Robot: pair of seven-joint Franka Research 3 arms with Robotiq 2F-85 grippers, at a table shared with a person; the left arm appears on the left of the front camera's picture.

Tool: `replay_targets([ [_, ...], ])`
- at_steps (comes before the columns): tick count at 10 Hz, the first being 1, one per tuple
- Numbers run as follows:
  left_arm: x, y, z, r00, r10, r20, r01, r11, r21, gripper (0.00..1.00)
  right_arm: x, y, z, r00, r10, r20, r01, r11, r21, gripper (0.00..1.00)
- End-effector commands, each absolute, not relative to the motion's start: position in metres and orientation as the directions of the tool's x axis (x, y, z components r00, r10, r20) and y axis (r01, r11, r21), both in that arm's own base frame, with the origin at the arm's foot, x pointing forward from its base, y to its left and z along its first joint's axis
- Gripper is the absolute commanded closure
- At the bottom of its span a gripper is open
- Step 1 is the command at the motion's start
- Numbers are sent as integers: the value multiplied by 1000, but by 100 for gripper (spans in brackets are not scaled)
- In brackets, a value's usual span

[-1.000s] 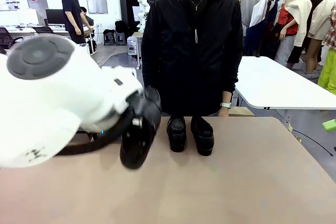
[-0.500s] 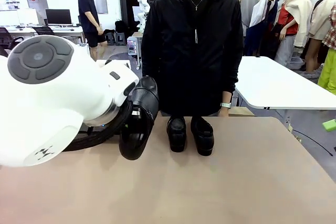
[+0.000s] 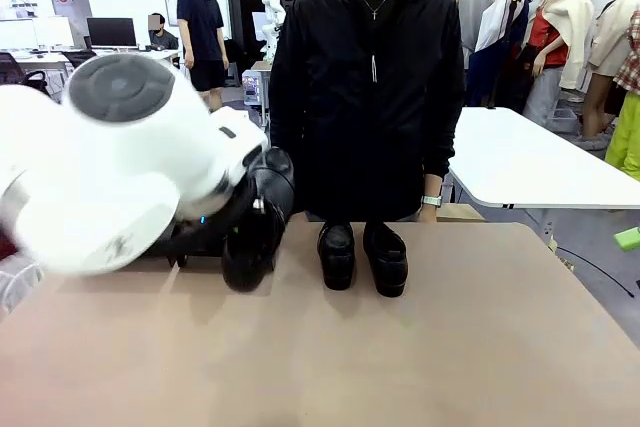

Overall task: Organize the shoes by placing them on the stand.
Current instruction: Place the Shoe from the middle of the table onto the Shoes Stand.

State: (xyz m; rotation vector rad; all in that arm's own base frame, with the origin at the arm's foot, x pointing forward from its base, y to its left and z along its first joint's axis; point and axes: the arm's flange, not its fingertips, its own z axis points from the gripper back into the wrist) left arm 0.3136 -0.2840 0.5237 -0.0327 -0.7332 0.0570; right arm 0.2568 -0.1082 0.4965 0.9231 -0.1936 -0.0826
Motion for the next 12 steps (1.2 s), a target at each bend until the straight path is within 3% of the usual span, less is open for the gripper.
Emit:
replay_targets([
  [1, 407, -297, 542, 770, 120, 626, -121, 992, -41, 100, 255, -111, 497, 980, -138, 144, -31, 605, 795, 0],
  [3, 482, -289, 533, 817, 197, 543, -156, 980, -120, 100, 255, -111, 497, 980, -138, 144, -31, 605, 795, 0],
  [5, 531, -289, 512, 811, 140, 568, -90, 989, -115, 100, 255, -111, 497, 980, -138, 144, -31, 605, 795, 0],
  [12, 580, -289, 477, 787, 162, 596, -200, 980, -2, 100, 255, -111, 497, 980, -138, 144, -31, 605, 795, 0],
])
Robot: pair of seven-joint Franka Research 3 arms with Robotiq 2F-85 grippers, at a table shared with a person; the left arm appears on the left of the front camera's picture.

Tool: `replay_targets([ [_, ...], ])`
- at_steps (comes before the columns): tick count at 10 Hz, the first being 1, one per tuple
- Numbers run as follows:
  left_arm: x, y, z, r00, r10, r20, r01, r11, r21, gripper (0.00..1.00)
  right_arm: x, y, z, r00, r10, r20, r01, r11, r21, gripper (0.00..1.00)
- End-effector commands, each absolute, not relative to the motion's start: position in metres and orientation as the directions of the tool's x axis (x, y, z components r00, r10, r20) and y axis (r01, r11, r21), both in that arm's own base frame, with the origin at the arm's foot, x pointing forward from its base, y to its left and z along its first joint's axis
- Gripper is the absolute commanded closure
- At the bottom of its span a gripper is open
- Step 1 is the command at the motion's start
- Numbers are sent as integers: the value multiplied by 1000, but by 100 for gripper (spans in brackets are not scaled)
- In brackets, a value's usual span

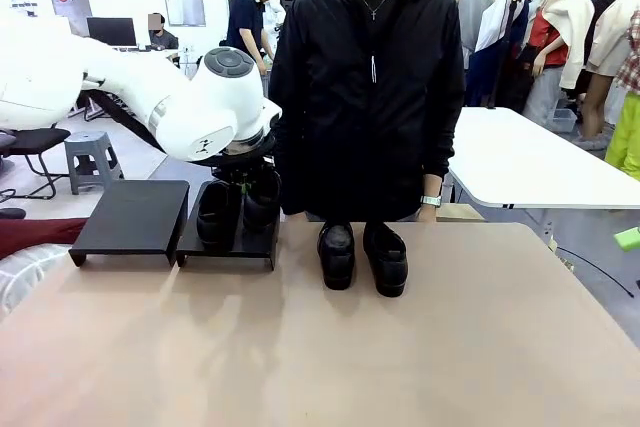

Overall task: Organize the shoes by placing them on the stand.
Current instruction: Place the Shoe from the middle of the table onto the Shoes Stand.

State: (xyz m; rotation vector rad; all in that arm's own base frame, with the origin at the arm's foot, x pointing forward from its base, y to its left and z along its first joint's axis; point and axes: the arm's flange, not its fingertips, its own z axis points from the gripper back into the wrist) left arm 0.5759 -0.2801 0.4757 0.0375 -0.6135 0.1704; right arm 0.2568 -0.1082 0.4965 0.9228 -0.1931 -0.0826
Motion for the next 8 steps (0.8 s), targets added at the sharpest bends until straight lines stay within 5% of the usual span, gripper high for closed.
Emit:
replay_targets([
  [1, 580, -289, 476, 790, 157, 592, -200, 980, 6, 100, 255, -111, 497, 980, -138, 144, -31, 605, 795, 0],
  [3, 581, -287, 474, 799, 152, 582, -203, 979, 22, 92, 255, -111, 497, 980, -138, 144, -31, 605, 795, 0],
  [4, 581, -287, 474, 797, 156, 583, -209, 978, 24, 33, 255, -111, 497, 980, -138, 144, -31, 605, 795, 0],
  [5, 581, -287, 474, 797, 154, 583, -210, 977, 28, 0, 255, -111, 497, 980, -138, 144, -31, 605, 795, 0],
  [8, 580, -281, 476, 789, 161, 592, -225, 974, 34, 0, 255, -111, 497, 980, -138, 144, -31, 605, 795, 0],
])
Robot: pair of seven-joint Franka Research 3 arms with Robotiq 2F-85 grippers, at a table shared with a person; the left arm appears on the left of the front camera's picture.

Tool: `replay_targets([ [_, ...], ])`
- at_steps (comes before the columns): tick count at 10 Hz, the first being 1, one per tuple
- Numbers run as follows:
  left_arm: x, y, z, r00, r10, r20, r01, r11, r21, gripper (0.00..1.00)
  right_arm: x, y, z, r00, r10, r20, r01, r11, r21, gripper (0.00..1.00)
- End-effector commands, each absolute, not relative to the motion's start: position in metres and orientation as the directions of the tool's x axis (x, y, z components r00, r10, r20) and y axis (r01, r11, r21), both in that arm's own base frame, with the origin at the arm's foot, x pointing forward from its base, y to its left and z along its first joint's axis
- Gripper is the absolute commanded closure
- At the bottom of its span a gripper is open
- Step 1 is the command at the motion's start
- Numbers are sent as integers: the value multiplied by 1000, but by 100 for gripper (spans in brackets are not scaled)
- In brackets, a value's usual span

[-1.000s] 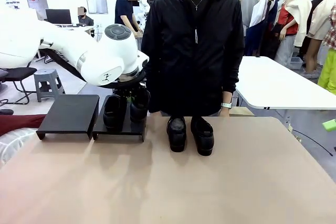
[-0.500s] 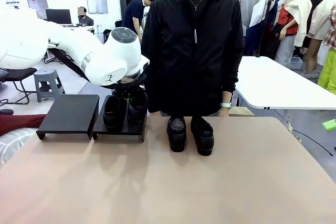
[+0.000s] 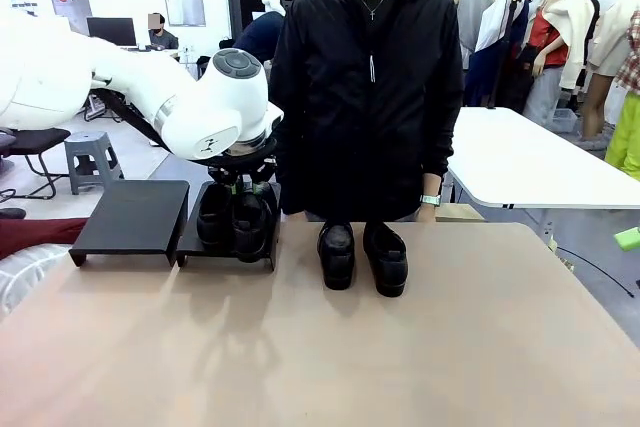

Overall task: Organize the shoes by placing them on the stand.
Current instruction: Place the Shoe from the middle of the table onto the Shoes Stand.

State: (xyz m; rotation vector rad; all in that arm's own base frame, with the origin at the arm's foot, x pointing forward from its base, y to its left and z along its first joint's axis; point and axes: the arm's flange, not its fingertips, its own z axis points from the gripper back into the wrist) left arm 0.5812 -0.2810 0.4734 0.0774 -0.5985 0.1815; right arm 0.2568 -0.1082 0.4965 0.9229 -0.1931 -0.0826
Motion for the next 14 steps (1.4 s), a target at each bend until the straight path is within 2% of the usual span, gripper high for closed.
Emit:
replay_targets([
  [1, 577, -279, 478, 784, 164, 598, -229, 973, 33, 0, 255, -111, 497, 980, -138, 144, -31, 605, 795, 0],
  [4, 543, -274, 502, 789, 143, 598, -192, 981, 18, 0, 255, -111, 497, 980, -138, 144, -31, 605, 795, 0],
  [7, 462, -241, 538, 892, 114, 437, -124, 992, -5, 0, 255, -111, 497, 980, -138, 144, -31, 605, 795, 0],
  [9, 400, -195, 547, 943, 52, 328, -22, 995, -94, 0, 255, -111, 497, 980, -138, 144, -31, 605, 795, 0],
  [11, 346, -144, 549, 958, -117, 262, 194, 937, -290, 0, 255, -111, 497, 980, -138, 144, -31, 605, 795, 0],
  [12, 320, -107, 545, 954, -120, 276, 227, 888, -399, 0, 255, -111, 497, 980, -138, 144, -31, 605, 795, 0],
  [13, 309, -68, 540, 953, -29, 301, 188, 838, -512, 0, 255, -111, 497, 980, -138, 144, -31, 605, 795, 0],
  [14, 297, -27, 533, 939, -58, 339, 271, 731, -626, 0, 255, -111, 497, 980, -138, 144, -31, 605, 795, 0],
])
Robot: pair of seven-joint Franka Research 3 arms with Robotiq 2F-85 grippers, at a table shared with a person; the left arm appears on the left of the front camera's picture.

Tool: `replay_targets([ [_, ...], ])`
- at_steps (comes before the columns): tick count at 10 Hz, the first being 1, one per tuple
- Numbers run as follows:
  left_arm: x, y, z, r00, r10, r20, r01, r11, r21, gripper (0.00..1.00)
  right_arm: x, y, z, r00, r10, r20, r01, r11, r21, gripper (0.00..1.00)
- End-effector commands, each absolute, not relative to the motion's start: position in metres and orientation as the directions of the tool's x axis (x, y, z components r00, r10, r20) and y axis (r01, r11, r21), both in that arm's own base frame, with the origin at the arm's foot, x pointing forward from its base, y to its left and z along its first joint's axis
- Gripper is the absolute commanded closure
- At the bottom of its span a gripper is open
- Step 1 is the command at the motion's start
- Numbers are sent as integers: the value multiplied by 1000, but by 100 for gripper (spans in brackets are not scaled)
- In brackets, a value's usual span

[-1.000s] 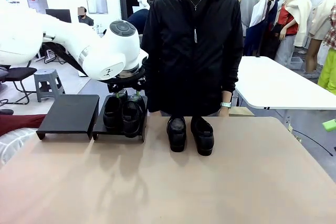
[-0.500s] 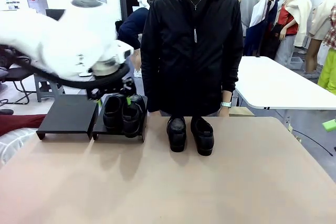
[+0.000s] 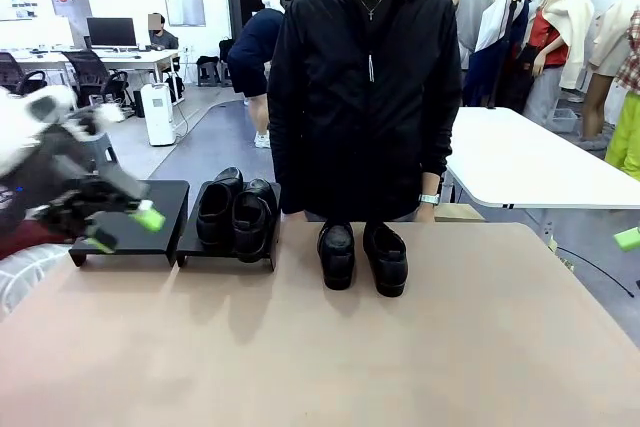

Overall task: Organize the shoes by placing them on the stand.
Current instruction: Place the Shoe from the middle of the table onto the Shoes Stand.

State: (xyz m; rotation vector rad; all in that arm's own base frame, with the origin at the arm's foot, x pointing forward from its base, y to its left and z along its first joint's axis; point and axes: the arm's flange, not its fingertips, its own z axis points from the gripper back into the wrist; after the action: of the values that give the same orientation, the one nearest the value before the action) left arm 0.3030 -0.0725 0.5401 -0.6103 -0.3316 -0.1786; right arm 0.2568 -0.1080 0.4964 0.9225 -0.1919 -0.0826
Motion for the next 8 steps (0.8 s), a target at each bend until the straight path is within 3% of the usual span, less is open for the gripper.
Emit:
replay_targets([
  [1, 285, 3, 523, 919, -81, 386, 339, 663, -668, 0, 255, -111, 497, 980, -138, 144, -31, 605, 795, 0],
  [2, 284, 23, 509, 892, -102, 439, 397, 640, -658, 0, 255, -111, 497, 980, -138, 144, -31, 605, 795, 0],
  [4, 309, 24, 485, 905, -181, 385, 399, 678, -618, 0, 255, -111, 497, 980, -138, 144, -31, 605, 795, 0],
  [5, 288, 36, 529, 894, -79, 440, 382, 649, -658, 0, 255, -111, 497, 980, -138, 144, -31, 605, 795, 0],
  [8, 288, 36, 529, 894, -79, 440, 382, 649, -658, 0, 255, -111, 497, 980, -138, 144, -31, 605, 795, 0],
])
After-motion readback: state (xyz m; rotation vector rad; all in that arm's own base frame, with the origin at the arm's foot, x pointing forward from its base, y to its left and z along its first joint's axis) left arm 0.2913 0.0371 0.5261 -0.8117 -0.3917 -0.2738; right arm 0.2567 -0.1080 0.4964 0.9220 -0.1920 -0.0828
